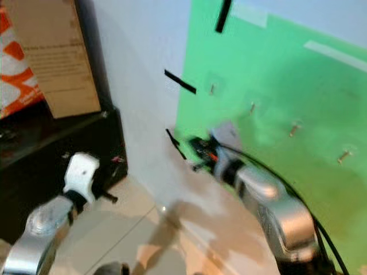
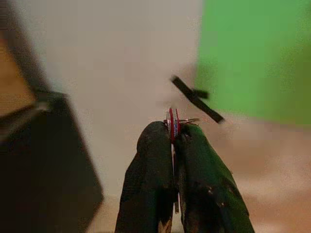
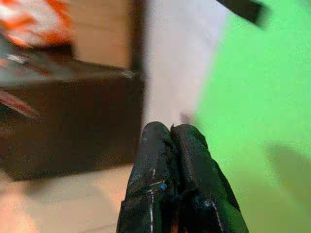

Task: Hang keys on a hook

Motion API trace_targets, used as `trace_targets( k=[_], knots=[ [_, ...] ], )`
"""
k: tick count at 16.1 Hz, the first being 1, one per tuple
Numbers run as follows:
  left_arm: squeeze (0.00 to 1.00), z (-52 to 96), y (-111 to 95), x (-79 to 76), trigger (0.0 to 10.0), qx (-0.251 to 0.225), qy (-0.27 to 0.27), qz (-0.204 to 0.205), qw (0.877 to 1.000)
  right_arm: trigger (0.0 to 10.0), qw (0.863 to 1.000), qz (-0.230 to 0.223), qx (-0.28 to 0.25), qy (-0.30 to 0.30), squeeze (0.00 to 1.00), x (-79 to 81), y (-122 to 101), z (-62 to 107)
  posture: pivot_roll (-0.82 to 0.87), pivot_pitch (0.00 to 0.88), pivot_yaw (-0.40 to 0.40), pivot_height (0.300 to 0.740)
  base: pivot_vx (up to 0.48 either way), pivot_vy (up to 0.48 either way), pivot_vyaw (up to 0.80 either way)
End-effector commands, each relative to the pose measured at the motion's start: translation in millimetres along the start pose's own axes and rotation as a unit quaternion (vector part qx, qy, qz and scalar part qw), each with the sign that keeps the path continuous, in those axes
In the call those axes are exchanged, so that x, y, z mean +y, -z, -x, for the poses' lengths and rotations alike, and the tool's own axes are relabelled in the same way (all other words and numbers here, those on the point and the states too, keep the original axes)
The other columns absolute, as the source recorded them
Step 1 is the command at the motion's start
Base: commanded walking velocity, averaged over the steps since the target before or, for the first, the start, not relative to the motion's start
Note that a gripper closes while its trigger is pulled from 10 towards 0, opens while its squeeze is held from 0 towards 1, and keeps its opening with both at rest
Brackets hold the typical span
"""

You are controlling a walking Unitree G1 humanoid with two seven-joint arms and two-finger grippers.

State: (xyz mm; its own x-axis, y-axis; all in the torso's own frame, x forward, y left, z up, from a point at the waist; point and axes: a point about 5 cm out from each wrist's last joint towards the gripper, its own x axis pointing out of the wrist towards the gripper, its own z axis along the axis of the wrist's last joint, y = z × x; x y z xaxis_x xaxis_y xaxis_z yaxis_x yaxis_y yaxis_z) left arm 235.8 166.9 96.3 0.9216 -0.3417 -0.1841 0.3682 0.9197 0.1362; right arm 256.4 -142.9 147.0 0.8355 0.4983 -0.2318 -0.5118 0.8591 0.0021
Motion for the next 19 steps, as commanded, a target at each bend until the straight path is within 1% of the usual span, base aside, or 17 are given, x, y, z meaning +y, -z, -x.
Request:
trace_targets(
  k=[1, 2, 3, 4, 5, 6, 8, 10, 11, 12, 15, 19],
  knots=[
    [0.0, 1.6, -12, 0.4, 5.8, -0.013, -0.021, -0.004, 1.0, 10.0, 0.999, 0.009, -0.024, 0.045, 0.0, -11.5, 3, 7.0, 0.03, 0.0, -0.076, 0.74, 0.0, 0.0, 0.0],
    [0.0, 1.5, -11, -2.6, 10.0, -0.009, -0.05, -0.015, 0.999, 10.0, 0.995, -0.013, 0.0, 0.096, 0.0, -17.4, 18, 11.0, 0.03, 0.0, -0.078, 0.74, 0.0, 0.0, 0.0],
    [0.0, 1.6, -12, -4.2, 10.0, -0.015, -0.052, -0.018, 0.998, 10.0, 0.994, -0.027, 0.007, 0.102, 0.0, -18.1, 23, 11.6, 0.03, 0.0, -0.078, 0.74, 0.0, 0.0, 0.0],
    [0.0, 1.0, -11, -4.6, 10.0, -0.016, -0.07, -0.028, 0.997, 10.0, 0.992, -0.085, 0.013, 0.095, 0.0, -16.4, 32, 11.6, 0.02, 0.0, -0.074, 0.74, 0.0, 0.0, 0.0],
    [0.0, 1.8, -10, -4.3, 10.0, -0.008, -0.079, -0.025, 0.997, 10.0, 0.991, -0.099, 0.015, 0.092, 0.0, -14.8, 34, 11.5, 0.02, 0.0, -0.072, 0.74, 0.0, 0.0, 0.0],
    [0.0, 2.3, -9, -5.3, 10.0, -0.004, -0.078, -0.024, 0.997, 10.0, 0.993, -0.081, 0.012, 0.085, 0.0, -12.2, 33, 9.4, 0.02, 0.0, -0.067, 0.74, 0.0, 0.0, 0.0],
    [0.0, 3.1, -9, -5.1, 10.0, 0.004, -0.085, -0.024, 0.996, 10.0, 0.995, -0.068, 0.01, 0.066, 0.0, -8.2, 35, 6.4, 0.02, 0.0, -0.063, 0.74, 0.129, 0.0, 0.64],
    [0.0, 3.4, -10, -3.2, 10.0, 0.009, -0.093, -0.031, 0.995, 10.0, 0.997, -0.073, 0.013, 0.035, 0.0, -4.5, 36, 4.3, 0.03, 0.0, -0.059, 0.74, 0.343, 0.0, 0.8],
    [0.0, 3.8, -10, -3.0, 10.0, 0.012, -0.093, -0.033, 0.995, 10.0, 0.998, -0.064, 0.018, 0.012, 0.0, -1.2, 36, 3.5, 0.03, 0.0, -0.058, 0.74, 0.356, 0.0, 0.8],
    [0.0, 4.6, -10, -2.8, 10.0, 0.015, -0.094, -0.035, 0.995, 10.0, 0.998, -0.059, 0.021, 0.003, 0.0, -0.1, 37, 2.6, 0.04, 0.0, -0.059, 0.74, 0.36, 0.0, 0.0],
    [0.0, 7.5, -12, 1.2, 10.0, 0.015, -0.102, -0.044, 0.994, 10.0, 0.998, -0.06, 0.013, -0.002, 0.0, -0.4, 35, 0.0, 0.04, 0.0, -0.064, 0.74, 0.373, 0.0, 0.0],
    [0.0, 7.1, -16, 2.7, 10.0, 0.011, -0.107, -0.051, 0.993, 10.0, 0.999, -0.052, 0.013, 0.002, 0.0, 0.0, 39, 3.3, 0.04, 0.0, -0.064, 0.74, 0.389, 0.0, 0.0]
  ],
)
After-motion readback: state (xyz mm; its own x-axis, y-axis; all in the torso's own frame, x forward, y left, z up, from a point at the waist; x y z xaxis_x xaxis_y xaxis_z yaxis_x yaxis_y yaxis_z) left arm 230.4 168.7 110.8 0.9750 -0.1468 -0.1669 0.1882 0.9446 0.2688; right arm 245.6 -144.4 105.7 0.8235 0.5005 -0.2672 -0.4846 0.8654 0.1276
